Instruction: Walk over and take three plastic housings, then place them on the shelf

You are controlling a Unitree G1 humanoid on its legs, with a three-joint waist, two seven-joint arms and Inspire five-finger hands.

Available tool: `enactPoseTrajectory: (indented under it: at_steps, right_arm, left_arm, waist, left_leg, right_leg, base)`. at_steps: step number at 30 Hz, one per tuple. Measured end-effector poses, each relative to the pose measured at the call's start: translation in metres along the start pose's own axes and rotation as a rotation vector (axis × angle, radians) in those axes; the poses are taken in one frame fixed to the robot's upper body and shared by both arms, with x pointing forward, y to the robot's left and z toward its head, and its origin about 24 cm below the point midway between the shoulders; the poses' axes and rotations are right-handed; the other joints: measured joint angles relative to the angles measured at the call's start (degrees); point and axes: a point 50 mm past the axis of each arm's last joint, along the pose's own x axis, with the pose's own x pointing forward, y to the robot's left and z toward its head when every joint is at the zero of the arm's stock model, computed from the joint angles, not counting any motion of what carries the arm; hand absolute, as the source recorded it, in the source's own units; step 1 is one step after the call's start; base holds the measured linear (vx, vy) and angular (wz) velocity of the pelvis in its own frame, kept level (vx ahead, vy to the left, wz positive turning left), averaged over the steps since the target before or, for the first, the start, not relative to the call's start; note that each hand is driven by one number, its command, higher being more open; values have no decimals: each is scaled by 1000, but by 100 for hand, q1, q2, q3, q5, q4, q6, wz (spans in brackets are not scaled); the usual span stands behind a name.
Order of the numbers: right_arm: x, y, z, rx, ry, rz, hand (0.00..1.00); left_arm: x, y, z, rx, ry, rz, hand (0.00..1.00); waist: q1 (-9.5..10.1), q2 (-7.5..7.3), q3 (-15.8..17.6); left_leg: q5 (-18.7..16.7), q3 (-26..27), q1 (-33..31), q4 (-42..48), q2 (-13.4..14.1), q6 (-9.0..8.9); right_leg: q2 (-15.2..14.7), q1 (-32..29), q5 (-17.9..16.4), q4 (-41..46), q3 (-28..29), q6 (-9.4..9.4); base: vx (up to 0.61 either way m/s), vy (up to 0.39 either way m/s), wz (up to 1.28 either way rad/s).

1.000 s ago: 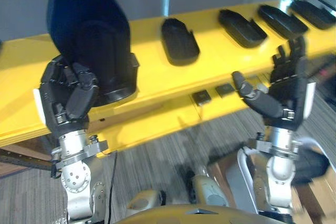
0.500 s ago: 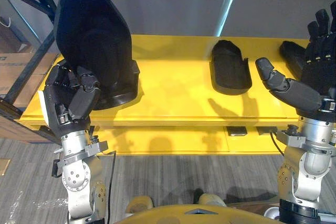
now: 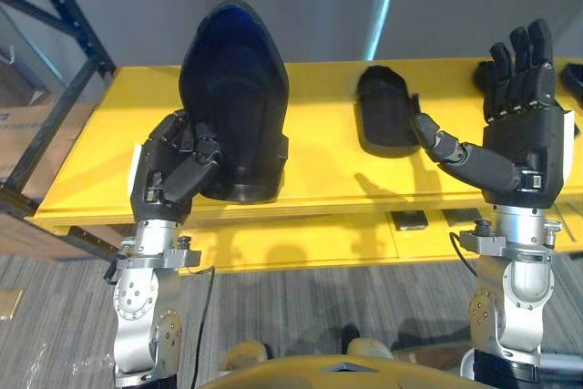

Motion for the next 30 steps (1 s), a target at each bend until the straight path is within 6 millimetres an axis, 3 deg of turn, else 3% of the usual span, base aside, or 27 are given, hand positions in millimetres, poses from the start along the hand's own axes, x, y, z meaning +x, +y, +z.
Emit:
enactPoseTrajectory:
  at_steps: [4,6,11,15,19,24,30]
  right_arm:
    - [-13,-2,-9,2,79,-15,100]
    - [-23,-1,-17,10,144,-3,100]
    - [-40,-1,-34,52,283,71,100]
    - [-45,15,-44,112,353,197,100]
    - [-46,30,-48,146,391,358,100]
    - [-40,42,-53,172,384,460,100]
    - [-22,66,-48,232,296,588,100]
  left_arm:
    - [8,-4,-24,-112,102,73,0]
    - [15,0,-33,-118,129,155,0]
    - [37,1,-30,-115,92,234,0]
    - [62,4,-30,-115,80,301,0]
    - [80,21,-41,-64,149,409,0]
    - [79,53,-52,39,233,549,0]
    - [80,63,-58,50,277,602,0]
  waist:
    - [-157,40,-5]
    - [-349,62,-5]
    - [-507,148,12]
    - [-541,188,10]
    - [-560,187,10]
    - [-665,184,13]
    - [-623,181,35]
  left_leg:
    - [-87,348,119,-18,3,6]
    - [-90,525,195,-81,2,-2]
    - [-57,749,304,-128,42,18]
    - [23,844,411,-299,33,6]
    - [100,866,494,-447,25,-11]
    - [148,871,542,-525,1,-6]
    - [231,777,506,-600,-68,30]
  right_leg:
    - [17,-40,64,-67,345,-6]
    - [30,-78,117,-101,487,-15]
    - [92,-126,213,-122,697,64]
    - [115,-122,262,-197,770,62]
    - [136,-116,263,-203,788,60]
    - [135,-114,270,-204,809,56]
    - [81,-95,320,-283,738,65]
  base:
    - [-106,56,-51]
    - [-60,43,-36]
    - [5,11,-24]
    - [10,2,-13]
    - [-2,-8,-3]
    - [0,0,0]
    - [-40,2,7]
